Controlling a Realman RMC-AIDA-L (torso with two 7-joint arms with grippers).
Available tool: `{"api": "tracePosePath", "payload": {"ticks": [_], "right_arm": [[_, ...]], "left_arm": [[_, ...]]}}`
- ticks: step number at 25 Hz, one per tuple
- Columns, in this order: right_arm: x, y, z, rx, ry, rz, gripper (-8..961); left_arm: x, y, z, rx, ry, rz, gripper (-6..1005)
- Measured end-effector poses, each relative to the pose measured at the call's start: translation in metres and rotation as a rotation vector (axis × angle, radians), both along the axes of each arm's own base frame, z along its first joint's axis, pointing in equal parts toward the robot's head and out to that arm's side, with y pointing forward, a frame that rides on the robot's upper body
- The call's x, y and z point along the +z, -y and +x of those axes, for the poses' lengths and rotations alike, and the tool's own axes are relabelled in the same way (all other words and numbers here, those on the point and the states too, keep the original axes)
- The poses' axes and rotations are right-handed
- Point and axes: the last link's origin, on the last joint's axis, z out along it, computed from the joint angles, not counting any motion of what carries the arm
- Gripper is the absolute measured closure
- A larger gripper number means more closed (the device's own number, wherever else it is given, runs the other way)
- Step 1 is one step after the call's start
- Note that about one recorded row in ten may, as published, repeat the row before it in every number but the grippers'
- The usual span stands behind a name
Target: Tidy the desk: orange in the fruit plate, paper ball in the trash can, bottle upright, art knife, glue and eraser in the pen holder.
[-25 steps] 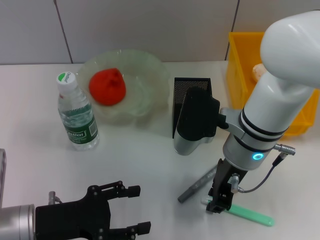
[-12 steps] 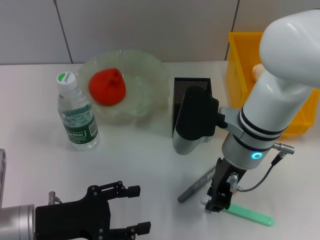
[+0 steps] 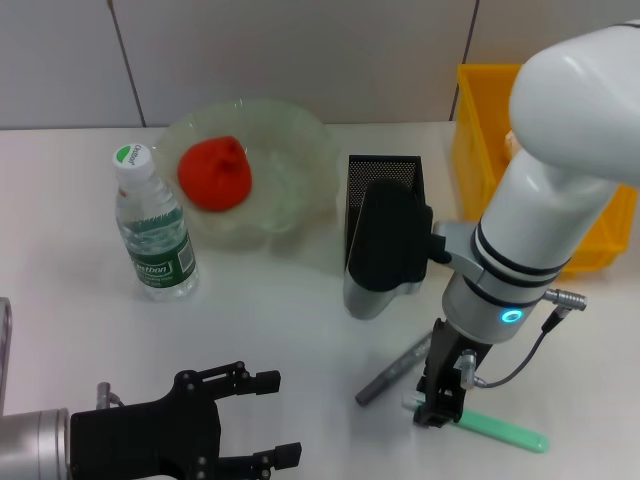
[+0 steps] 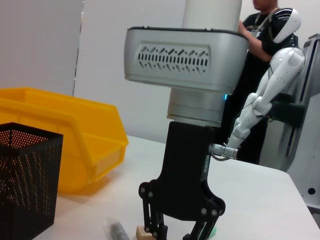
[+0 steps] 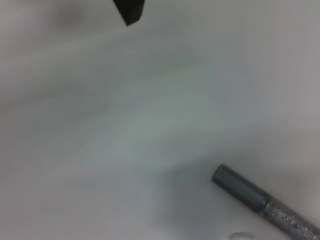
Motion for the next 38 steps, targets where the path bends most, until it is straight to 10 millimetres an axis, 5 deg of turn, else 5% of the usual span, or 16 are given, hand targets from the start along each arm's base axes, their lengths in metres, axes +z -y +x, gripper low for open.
{"api": "tracePosePath", "payload": {"ticks": [28, 31, 35, 36, 37, 38], "right_arm": [[0.003, -0.002, -0.006, 0.004, -0.032, 0.014, 762], [0.016, -0.004, -0.015, -0.021, -0.105, 0.028, 774], [0.067, -0.011, -0.032, -0.092, -0.373, 0.063, 774], [0.067, -0.011, -0.032, -0.092, -0.373, 0.063, 773], [0.094, -0.016, -0.034, -0.113, -0.509, 0.110, 773], [0.094, -0.016, -0.034, -0.113, -0.509, 0.110, 773]], "left_arm": [[0.000, -0.001, 0.001, -0.002, 0.002, 0.003, 218], [0.001, -0.001, 0.000, 0.002, 0.003, 0.005, 218], [0.006, -0.001, -0.001, 0.015, 0.021, 0.005, 219], [0.006, -0.001, -0.001, 0.015, 0.021, 0.005, 219], [0.007, 0.000, 0.000, 0.014, 0.026, 0.004, 219], [0.007, 0.001, 0.000, 0.013, 0.031, 0.003, 219]]}}
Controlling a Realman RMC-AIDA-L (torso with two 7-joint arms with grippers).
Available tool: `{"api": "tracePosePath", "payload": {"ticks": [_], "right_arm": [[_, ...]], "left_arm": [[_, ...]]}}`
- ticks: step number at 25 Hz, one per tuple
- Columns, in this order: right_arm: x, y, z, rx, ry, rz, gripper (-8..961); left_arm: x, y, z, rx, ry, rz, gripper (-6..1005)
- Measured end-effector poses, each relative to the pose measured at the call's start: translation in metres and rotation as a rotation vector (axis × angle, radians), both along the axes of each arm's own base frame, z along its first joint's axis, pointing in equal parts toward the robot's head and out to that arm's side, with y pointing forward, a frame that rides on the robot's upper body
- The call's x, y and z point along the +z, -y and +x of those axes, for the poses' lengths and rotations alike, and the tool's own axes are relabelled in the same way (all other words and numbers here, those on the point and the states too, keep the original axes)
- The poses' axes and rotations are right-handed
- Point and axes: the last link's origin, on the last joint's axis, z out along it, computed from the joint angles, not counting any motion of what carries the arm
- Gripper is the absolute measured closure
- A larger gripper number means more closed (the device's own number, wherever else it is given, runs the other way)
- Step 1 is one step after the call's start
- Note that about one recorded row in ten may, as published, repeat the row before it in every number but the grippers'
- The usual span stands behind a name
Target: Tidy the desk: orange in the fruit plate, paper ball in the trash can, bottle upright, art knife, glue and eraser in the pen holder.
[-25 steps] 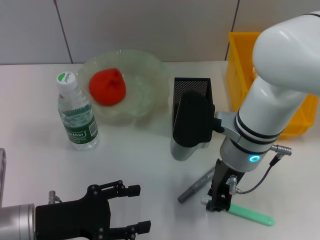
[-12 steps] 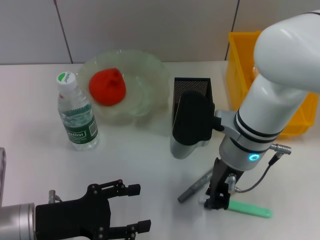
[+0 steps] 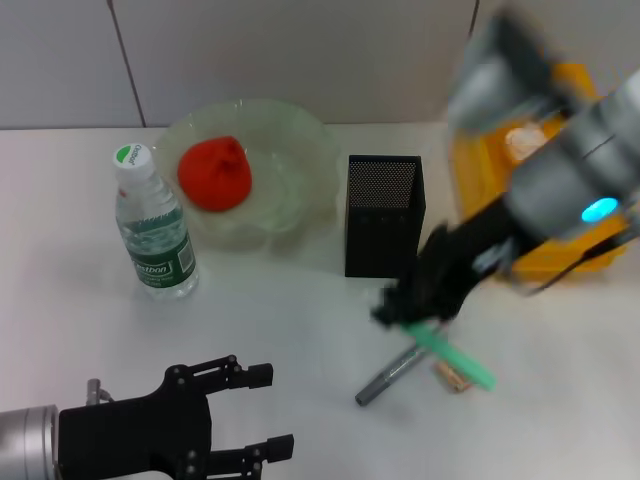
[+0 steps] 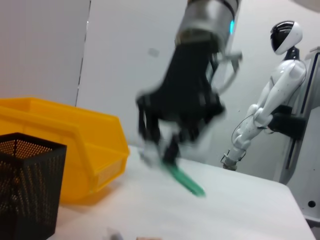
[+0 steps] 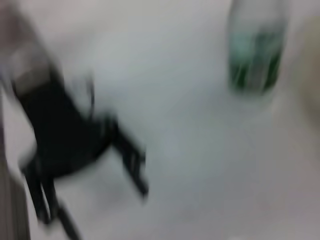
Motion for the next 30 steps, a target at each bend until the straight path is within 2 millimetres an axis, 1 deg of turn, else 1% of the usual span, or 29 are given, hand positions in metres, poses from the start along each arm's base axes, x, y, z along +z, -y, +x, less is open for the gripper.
{"api": "tracePosePath", "payload": {"ticks": [2, 5, 8, 9, 11, 14, 15, 18, 19, 20, 23, 24, 25, 28, 29, 30], "right_arm": [[0.024, -0.005, 0.002, -0.015, -0.126, 0.064, 773], [0.054, -0.010, 0.009, -0.008, -0.311, 0.159, 773], [0.072, -0.016, 0.020, 0.005, -0.479, 0.259, 774], [0.078, -0.021, 0.027, 0.011, -0.560, 0.320, 774], [0.080, -0.026, 0.036, 0.009, -0.619, 0.381, 773], [0.078, -0.035, 0.047, 0.006, -0.677, 0.470, 773], [0.078, -0.035, 0.047, 0.006, -0.677, 0.470, 773], [0.071, -0.045, 0.056, -0.005, -0.705, 0.538, 773], [0.064, -0.051, 0.058, -0.009, -0.714, 0.563, 773], [0.064, -0.051, 0.058, -0.009, -0.714, 0.563, 773], [0.052, -0.060, 0.058, -0.013, -0.719, 0.592, 773], [0.044, -0.065, 0.059, -0.020, -0.711, 0.603, 774], [0.044, -0.065, 0.059, -0.020, -0.711, 0.603, 774], [0.030, -0.071, 0.060, -0.021, -0.693, 0.609, 774], [0.021, -0.073, 0.060, -0.022, -0.684, 0.609, 774], [0.021, -0.073, 0.060, -0.022, -0.684, 0.609, 774]], "left_arm": [[0.000, 0.001, 0.000, 0.000, 0.004, -0.004, 219], [0.000, 0.001, 0.000, 0.002, 0.006, -0.006, 220], [0.000, 0.001, 0.001, 0.003, 0.008, -0.007, 220], [-0.001, 0.002, 0.001, 0.003, 0.010, -0.008, 220], [-0.002, 0.002, 0.002, 0.001, 0.012, -0.008, 221], [-0.002, 0.002, 0.002, 0.000, 0.012, -0.008, 221], [-0.002, 0.001, 0.003, -0.002, 0.013, -0.009, 221], [-0.002, 0.001, 0.003, -0.003, 0.014, -0.010, 222], [-0.002, 0.001, 0.003, -0.003, 0.014, -0.010, 222], [-0.003, 0.000, 0.004, -0.004, 0.015, -0.011, 222], [-0.003, -0.001, 0.005, -0.008, 0.015, -0.010, 222], [-0.003, -0.001, 0.006, -0.009, 0.014, -0.010, 222], [-0.003, -0.001, 0.006, -0.009, 0.014, -0.010, 223], [-0.003, -0.002, 0.006, -0.010, 0.014, -0.010, 223], [-0.003, -0.002, 0.006, -0.010, 0.014, -0.010, 223], [-0.003, -0.002, 0.006, -0.010, 0.014, -0.010, 223]]}}
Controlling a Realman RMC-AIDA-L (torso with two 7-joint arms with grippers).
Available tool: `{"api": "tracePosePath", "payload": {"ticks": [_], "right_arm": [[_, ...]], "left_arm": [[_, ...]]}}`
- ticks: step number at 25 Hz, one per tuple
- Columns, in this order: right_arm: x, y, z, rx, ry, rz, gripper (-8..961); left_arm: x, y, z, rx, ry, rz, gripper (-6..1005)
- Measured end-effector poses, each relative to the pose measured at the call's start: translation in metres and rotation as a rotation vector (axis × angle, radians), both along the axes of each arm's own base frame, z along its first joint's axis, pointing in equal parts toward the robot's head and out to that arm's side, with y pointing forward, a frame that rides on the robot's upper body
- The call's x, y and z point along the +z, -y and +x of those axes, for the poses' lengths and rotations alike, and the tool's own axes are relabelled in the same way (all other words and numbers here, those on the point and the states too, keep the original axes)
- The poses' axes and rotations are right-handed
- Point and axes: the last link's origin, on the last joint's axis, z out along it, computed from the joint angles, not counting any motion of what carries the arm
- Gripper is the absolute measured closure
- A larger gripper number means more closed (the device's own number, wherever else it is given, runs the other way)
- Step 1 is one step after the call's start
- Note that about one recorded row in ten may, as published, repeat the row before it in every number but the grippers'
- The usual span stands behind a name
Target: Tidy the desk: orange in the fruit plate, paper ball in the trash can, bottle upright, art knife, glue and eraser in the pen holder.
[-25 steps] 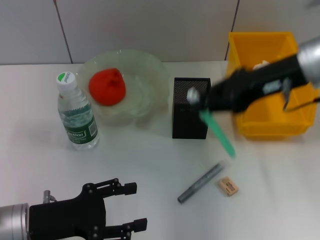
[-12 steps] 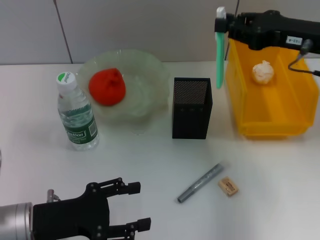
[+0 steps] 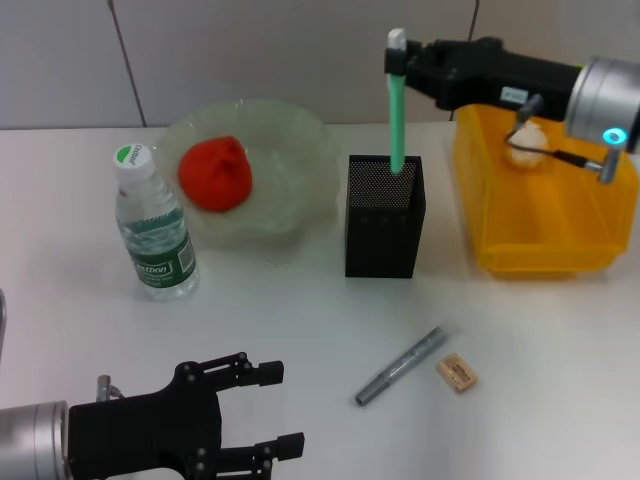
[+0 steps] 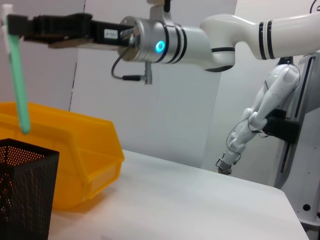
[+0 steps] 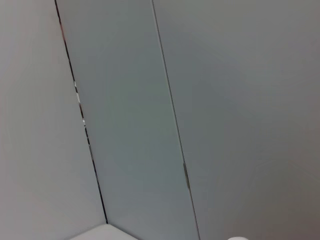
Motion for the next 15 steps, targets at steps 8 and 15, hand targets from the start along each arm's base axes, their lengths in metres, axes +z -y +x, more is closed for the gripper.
{"api": "tracePosePath", "payload": {"ticks": [8, 15], "right_arm": [[-0.024, -0.001, 0.009, -0.024, 0.036, -0.003, 773], [-0.032, 0.005, 0.017, -0.030, 0.048, -0.020, 714]], "left_arm": [[0.000, 0.000, 0.000, -0.001, 0.002, 0.001, 224], [0.000, 0.002, -0.001, 0.003, 0.005, 0.000, 225]]}}
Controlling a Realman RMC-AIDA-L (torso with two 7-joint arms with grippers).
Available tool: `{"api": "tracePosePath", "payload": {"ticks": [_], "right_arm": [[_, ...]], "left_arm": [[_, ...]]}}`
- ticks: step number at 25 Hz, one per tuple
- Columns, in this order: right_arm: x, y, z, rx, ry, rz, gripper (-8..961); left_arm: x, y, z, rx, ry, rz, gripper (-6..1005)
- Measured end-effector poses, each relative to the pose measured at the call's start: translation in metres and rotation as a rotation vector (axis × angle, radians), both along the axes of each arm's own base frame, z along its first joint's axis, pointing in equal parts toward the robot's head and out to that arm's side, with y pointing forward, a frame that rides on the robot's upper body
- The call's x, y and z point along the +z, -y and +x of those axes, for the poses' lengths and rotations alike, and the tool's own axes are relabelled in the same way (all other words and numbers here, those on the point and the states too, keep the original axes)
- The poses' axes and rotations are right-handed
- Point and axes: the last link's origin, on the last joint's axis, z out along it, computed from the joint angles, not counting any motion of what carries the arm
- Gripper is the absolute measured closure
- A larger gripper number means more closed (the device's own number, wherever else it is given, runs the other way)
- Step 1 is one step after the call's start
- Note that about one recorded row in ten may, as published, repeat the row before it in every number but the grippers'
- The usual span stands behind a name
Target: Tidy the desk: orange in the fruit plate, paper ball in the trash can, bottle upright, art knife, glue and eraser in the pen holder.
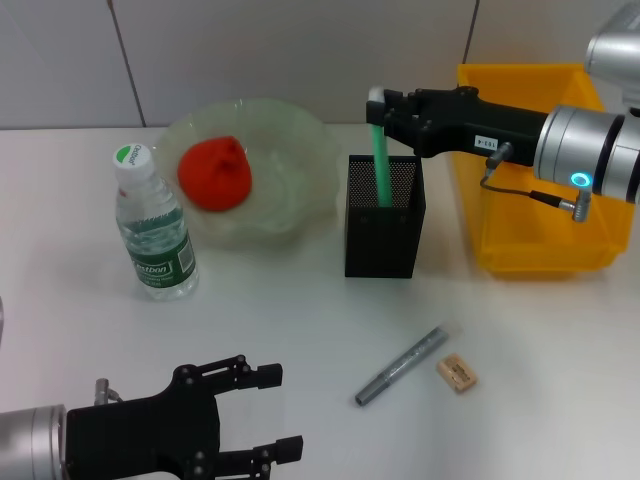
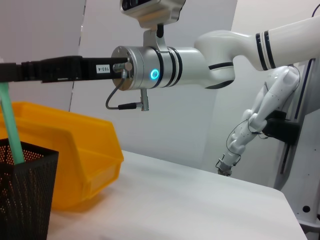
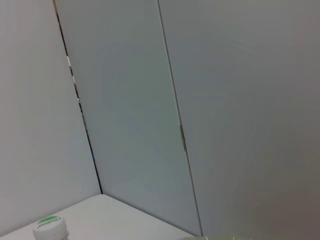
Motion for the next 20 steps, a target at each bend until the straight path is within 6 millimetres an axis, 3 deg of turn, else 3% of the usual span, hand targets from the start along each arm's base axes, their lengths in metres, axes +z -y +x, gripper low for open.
{"api": "tracePosePath", "payload": {"ticks": [7, 10, 18, 20], "right_arm": [[-0.002, 0.005, 0.006, -0.015, -0.017, -0.005, 645], [0.003, 0.006, 0.008, -0.034, -0.071, 0.014, 542], [0.042, 0.028, 0.003, 0.052, -0.365, 0.066, 320], [0.050, 0.039, -0.001, 0.117, -0.399, 0.040, 320]], "left_arm": [[0.000, 0.002, 0.000, -0.002, 0.006, -0.003, 226], [0.000, 0.004, -0.001, -0.001, 0.010, -0.005, 227], [0.000, 0.005, -0.001, -0.002, 0.013, -0.007, 228], [0.000, 0.005, 0.000, -0.003, 0.014, -0.007, 228]]}}
